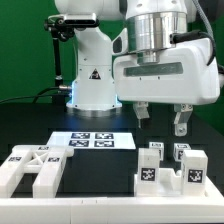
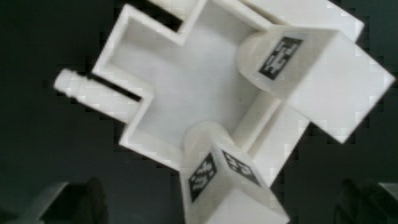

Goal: Assemble chair

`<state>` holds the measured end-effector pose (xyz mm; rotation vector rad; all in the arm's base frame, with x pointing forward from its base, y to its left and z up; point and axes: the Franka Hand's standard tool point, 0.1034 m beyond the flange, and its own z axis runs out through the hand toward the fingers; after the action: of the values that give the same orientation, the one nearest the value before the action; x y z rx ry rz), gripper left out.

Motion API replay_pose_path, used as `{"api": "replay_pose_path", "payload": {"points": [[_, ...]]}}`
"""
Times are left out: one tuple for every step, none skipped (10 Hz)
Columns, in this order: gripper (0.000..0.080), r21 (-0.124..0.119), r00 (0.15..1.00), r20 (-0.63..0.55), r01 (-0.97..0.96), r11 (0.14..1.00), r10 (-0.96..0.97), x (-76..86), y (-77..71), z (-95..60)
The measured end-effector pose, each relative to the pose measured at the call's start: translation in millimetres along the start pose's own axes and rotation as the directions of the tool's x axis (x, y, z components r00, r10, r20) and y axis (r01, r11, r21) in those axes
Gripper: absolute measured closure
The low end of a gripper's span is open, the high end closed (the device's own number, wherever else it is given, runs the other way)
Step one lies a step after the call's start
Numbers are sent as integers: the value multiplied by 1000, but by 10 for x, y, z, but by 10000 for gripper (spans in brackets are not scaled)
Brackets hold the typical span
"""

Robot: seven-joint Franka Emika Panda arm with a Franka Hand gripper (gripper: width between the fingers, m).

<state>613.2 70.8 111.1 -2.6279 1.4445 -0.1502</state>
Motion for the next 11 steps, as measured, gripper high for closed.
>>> {"api": "replay_pose_path", "payload": {"points": [[151, 3, 994, -10, 110, 994, -110, 8, 9, 15], [151, 8, 962, -54, 268, 964, -267, 13, 68, 76], [151, -2, 898, -74, 435, 900, -434, 25, 118, 122], [151, -12, 811, -95, 579, 816, -577, 68, 113, 125], [151, -34, 695, -94, 713, 700, -713, 79, 176, 168], [151, -42, 616, -83, 784, 620, -784, 73, 226, 219], [151, -55, 552, -93, 828, 558, -829, 72, 275, 253], [151, -61, 526, -87, 845, 532, -846, 74, 285, 257], [151, -60, 536, -88, 838, 542, -839, 74, 283, 255], [151, -63, 536, -91, 838, 542, -840, 78, 297, 276], [151, -79, 532, -106, 838, 541, -840, 101, 357, 398]]}}
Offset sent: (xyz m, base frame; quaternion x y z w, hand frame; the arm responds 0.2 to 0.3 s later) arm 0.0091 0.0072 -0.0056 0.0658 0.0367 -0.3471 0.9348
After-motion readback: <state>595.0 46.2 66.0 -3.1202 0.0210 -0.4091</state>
